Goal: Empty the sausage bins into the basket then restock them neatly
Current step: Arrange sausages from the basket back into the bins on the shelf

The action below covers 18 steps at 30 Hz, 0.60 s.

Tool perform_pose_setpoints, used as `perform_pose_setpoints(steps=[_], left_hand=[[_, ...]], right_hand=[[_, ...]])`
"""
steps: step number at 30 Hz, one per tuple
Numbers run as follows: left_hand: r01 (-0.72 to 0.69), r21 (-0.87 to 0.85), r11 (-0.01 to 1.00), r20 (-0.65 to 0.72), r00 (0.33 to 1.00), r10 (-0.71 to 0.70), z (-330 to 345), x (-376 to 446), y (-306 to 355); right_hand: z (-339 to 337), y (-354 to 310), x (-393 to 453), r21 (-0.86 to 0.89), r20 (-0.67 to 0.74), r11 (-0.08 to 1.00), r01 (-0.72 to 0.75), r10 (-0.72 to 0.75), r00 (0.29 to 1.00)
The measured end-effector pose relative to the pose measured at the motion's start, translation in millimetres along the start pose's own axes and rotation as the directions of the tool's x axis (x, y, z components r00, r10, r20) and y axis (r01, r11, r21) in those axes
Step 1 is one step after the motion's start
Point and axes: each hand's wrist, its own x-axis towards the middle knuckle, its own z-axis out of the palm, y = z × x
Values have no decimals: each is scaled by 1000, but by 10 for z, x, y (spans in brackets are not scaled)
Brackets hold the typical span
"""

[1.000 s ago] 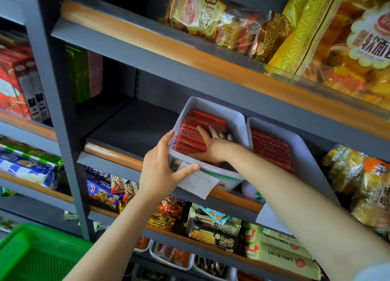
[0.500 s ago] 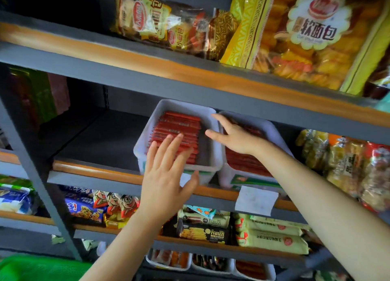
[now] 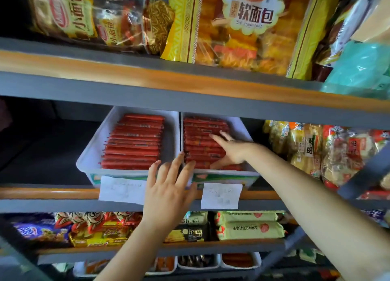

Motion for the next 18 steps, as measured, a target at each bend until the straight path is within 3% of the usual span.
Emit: perform_pose_setpoints(steps=[12,18], left_hand=[[51,44,998,-103,994,-46,39,21,89],[63,33,997,-112,992,-59,47,35,101]], right_hand=[[41,-7,77,-98,-26,995,30,-32,999],[52,-17,69,-9,-51,999,34,-35,998]])
